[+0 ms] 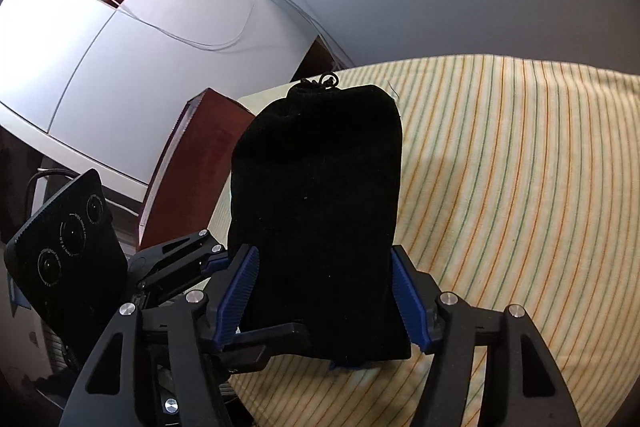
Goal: Organize soft objects
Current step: 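Lift the black pouch with the right tool and carry it over the box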
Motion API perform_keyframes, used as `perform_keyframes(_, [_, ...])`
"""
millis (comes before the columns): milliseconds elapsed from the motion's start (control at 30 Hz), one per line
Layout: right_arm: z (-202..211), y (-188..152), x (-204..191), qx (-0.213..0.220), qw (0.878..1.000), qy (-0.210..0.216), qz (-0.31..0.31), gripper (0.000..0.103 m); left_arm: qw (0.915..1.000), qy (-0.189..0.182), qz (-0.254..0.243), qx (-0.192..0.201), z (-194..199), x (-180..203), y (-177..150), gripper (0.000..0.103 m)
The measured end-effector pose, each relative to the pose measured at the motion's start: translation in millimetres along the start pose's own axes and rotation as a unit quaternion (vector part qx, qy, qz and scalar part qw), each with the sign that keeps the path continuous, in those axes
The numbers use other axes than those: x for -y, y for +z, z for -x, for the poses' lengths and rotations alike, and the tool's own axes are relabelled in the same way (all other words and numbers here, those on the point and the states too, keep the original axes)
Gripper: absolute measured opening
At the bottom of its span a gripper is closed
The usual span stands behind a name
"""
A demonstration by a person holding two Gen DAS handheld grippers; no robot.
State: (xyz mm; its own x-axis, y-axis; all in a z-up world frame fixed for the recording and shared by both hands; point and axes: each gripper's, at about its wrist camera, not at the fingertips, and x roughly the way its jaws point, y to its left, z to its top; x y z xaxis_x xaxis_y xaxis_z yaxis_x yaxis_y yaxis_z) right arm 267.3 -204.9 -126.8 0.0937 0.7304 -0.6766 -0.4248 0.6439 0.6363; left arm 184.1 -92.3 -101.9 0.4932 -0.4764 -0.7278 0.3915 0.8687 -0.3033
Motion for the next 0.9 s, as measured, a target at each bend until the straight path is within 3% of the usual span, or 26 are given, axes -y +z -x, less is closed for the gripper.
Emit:
perform_keyframes(467, [-1, 27, -111, 0.018, 0.995, -0.025, 0.090, 0.061, 0.9971, 0.039, 0.004, 0.065, 110, -33, -12, 0.050])
perform_keyframes(900, [-82, 69, -244, -0.008, 0.984, 0.004, 0.178, 0.061, 0.9849, 0.123, 0.056, 0.108, 204, -112, -26, 0.050])
